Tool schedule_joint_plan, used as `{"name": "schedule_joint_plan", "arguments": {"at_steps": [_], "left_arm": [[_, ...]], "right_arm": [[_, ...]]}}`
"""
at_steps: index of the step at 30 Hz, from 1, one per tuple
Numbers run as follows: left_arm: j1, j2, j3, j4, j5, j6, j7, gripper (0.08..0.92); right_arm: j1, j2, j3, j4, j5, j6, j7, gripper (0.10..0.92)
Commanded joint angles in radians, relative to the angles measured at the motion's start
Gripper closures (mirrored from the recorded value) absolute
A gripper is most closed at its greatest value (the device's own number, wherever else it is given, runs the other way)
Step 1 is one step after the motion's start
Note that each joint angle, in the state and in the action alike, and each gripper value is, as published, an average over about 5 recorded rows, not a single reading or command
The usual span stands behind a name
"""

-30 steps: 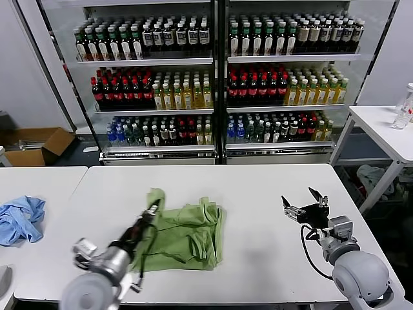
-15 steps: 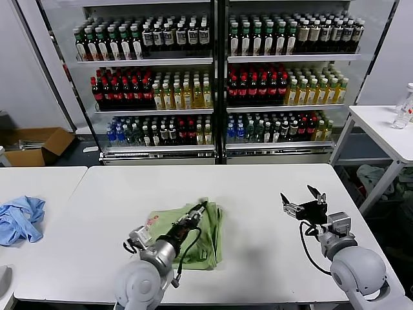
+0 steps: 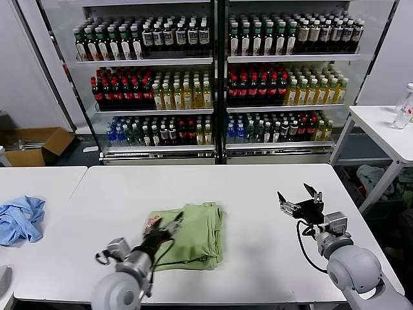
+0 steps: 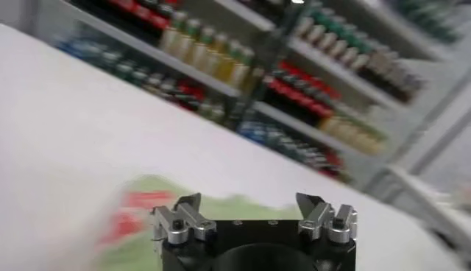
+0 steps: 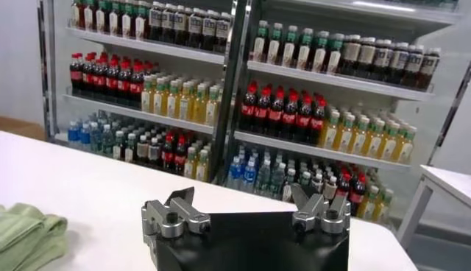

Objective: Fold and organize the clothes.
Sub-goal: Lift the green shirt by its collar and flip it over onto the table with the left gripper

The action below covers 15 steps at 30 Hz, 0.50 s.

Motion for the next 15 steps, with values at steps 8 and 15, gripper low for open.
{"name": "schedule_joint_plan", "arguments": {"at_steps": [8, 15], "left_arm": [[0.076, 0.050, -0.109, 0.060, -0.054, 0.030, -0.023, 0.177], [0.057, 0.025, -0.072, 0.112, -0.108, 0.022, 0.015, 0.177]], "right_arm": [[-0.058, 0.015, 0.058, -0.001, -0.015, 0.030, 0.003, 0.203], [-0.065, 0.026, 0.071, 0.020, -0.007, 0.024, 0.008, 0.203]]}}
